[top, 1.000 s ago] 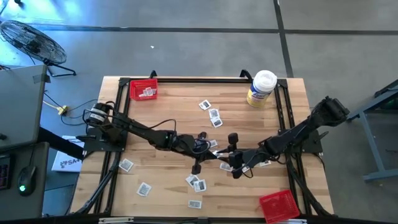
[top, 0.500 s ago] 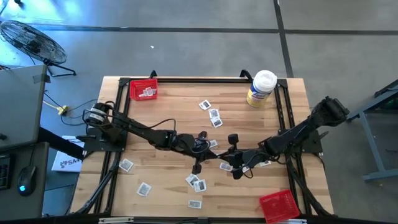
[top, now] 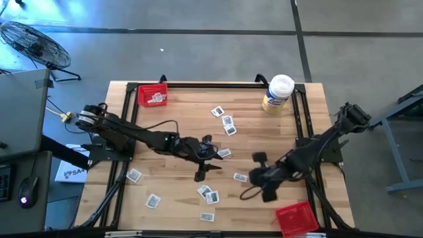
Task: Pick & Place First Aid Supplies
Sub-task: Put the white and gray towelette pack into the bottom red bin
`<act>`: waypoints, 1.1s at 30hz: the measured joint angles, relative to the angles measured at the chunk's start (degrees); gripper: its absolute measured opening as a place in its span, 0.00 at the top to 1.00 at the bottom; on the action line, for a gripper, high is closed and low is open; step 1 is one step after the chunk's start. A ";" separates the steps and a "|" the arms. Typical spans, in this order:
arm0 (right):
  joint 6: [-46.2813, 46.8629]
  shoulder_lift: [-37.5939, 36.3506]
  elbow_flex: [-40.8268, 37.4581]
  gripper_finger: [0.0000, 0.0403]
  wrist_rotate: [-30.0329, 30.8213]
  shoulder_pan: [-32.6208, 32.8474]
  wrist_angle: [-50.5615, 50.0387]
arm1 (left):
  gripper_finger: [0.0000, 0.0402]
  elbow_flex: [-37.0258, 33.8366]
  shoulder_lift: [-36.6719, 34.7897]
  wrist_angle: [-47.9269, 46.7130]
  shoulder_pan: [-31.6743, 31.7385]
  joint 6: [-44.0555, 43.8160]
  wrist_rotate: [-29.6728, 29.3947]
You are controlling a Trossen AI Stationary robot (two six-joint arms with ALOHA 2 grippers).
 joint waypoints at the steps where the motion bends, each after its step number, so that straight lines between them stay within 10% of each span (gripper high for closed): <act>1: 3.66 0.00 1.64 0.99 -3.07 1.15 -2.97 | 0.56 -0.04 -0.22 -1.52 0.00 -0.44 0.00; 15: 56.42 -0.02 -3.94 0.98 -28.47 18.52 -3.29 | 0.56 -0.28 -0.23 -6.56 0.00 0.03 -3.05; 22: 63.93 0.02 -11.92 0.92 -29.84 19.86 16.63 | 0.56 -0.28 -0.23 -6.94 0.02 2.48 -3.23; 33: 65.52 -0.30 -11.44 0.77 -36.74 16.26 12.72 | 0.56 -0.31 -0.23 -8.84 0.02 2.70 -4.92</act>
